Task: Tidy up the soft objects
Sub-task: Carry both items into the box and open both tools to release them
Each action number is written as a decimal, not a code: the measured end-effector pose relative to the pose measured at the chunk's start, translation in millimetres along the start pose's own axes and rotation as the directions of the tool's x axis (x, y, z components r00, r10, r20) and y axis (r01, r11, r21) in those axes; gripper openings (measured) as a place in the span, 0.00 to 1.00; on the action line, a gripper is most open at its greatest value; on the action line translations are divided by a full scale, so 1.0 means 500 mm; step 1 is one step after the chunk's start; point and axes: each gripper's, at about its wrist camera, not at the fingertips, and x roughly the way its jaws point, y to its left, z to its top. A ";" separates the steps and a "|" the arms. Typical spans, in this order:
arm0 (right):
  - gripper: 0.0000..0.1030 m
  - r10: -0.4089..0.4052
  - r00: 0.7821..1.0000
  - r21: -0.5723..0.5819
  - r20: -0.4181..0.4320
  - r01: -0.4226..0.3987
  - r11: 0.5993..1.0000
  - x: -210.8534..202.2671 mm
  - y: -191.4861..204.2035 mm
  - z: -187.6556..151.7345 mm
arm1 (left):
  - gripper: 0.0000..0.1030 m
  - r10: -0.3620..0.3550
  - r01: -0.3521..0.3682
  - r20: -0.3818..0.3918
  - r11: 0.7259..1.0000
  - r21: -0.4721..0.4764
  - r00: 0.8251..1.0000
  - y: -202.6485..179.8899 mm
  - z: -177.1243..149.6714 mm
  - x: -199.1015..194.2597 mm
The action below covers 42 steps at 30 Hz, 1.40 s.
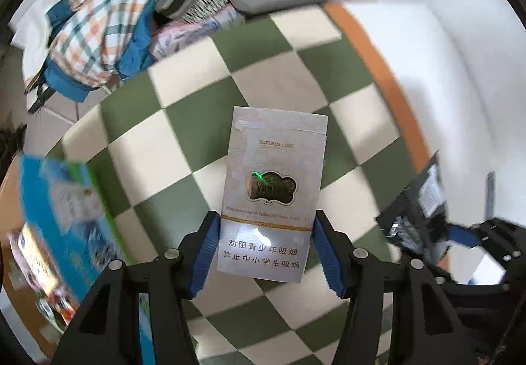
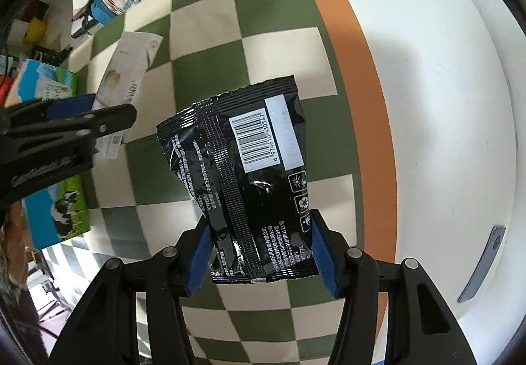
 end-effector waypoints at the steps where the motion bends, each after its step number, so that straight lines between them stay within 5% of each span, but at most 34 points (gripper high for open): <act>1: 0.56 0.010 1.000 0.000 0.007 -0.010 1.000 -0.012 0.002 -0.001 | 0.52 -0.011 0.012 0.018 1.000 -0.018 1.000 0.003 -0.013 -0.022; 9: 0.55 0.122 0.988 -0.025 0.090 -0.120 0.992 -0.122 0.070 -0.051 | 0.52 -0.041 0.072 0.129 0.966 -0.247 0.991 0.122 -0.141 -0.202; 16: 0.55 0.241 0.961 -0.108 0.133 -0.228 0.968 -0.184 0.257 -0.103 | 0.52 -0.016 0.078 0.160 0.920 -0.384 0.987 0.276 -0.276 -0.291; 25: 0.55 0.308 0.950 -0.179 0.059 -0.294 0.939 -0.136 0.519 -0.125 | 0.51 0.010 0.055 0.128 0.869 -0.492 0.992 0.427 -0.382 -0.273; 27: 0.55 0.293 0.955 -0.181 0.056 -0.279 0.943 -0.120 0.562 -0.125 | 0.30 -0.015 0.070 0.112 0.861 -0.504 0.994 0.450 -0.389 -0.252; 30: 0.55 0.255 0.965 -0.185 0.056 -0.241 0.953 -0.098 0.609 -0.122 | 0.27 -0.047 0.085 0.086 0.853 -0.515 0.995 0.474 -0.389 -0.212; 42: 0.57 0.165 0.986 -0.157 0.003 -0.163 0.974 0.009 0.644 -0.085 | 0.30 -0.086 0.091 0.035 0.849 -0.521 0.996 0.521 -0.397 -0.150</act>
